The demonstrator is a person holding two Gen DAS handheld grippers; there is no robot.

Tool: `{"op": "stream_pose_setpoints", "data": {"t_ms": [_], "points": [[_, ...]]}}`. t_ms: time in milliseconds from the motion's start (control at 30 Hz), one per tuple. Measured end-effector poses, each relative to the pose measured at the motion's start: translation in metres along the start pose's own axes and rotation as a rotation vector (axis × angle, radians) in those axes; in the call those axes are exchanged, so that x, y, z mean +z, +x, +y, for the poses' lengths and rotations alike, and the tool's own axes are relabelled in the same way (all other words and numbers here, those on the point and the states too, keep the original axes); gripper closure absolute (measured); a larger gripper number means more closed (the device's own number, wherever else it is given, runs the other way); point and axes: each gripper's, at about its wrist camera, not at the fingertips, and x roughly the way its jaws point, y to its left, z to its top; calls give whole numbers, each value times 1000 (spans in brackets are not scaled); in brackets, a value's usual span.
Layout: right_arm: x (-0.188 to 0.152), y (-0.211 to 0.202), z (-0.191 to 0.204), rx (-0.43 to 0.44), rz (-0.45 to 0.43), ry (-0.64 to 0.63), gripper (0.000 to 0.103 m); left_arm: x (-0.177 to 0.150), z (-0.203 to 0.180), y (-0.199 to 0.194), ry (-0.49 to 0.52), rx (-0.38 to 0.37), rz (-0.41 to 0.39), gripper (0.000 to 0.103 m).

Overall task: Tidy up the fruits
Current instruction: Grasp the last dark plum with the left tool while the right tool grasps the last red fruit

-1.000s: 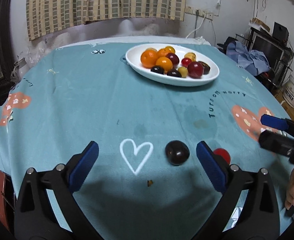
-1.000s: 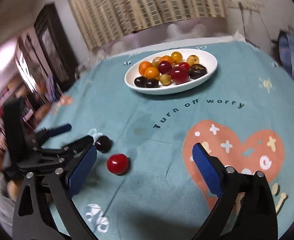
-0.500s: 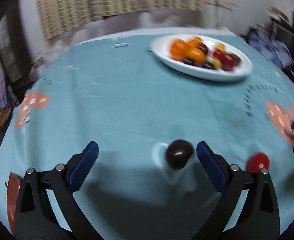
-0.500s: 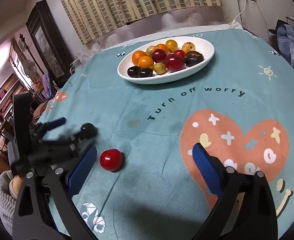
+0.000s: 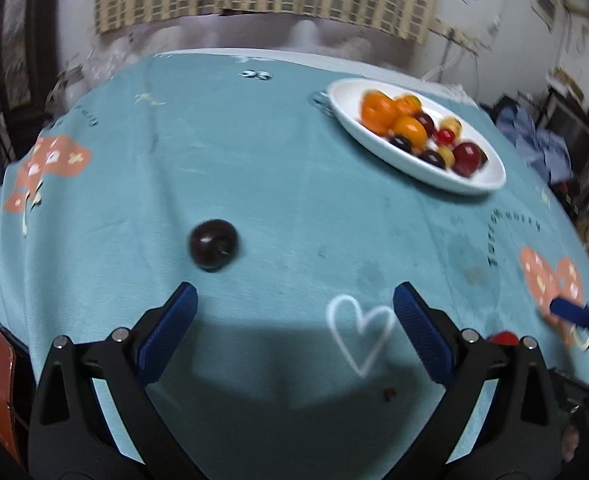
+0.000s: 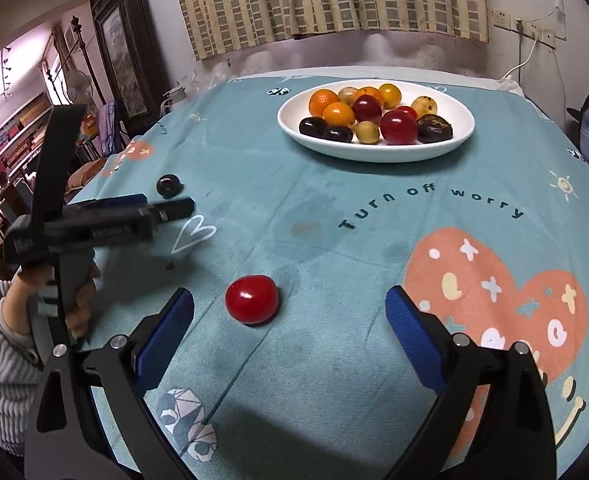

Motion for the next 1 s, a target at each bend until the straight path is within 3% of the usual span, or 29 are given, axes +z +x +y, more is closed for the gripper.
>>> {"op": "stream_pose_setpoints", "data": {"t_ms": [100,333,467,567,733,833,900,1000], "points": [[-1,1,4,0,2,-20,6,1,10,-1,-34,-14,-2,4],[-2,5,12,-3,8,-63,6,0,8,0,9,26,-3,5],[-1,8,19,-17,0,-96,16,5,1,8,81,93,-11,8],[0,15,24,-33,16,-118,21,9,6,17,67,75,23,19],[2,30,33,-64,60,-152,24,12,15,24,30,49,47,25],[2,37,36,-71,91,-163,32,12,13,25,36,50,46,27],[2,41,35,-63,105,-159,49,12,15,23,23,44,37,40],[3,43,32,-53,109,-145,56,12,20,21,2,44,26,56]]}}
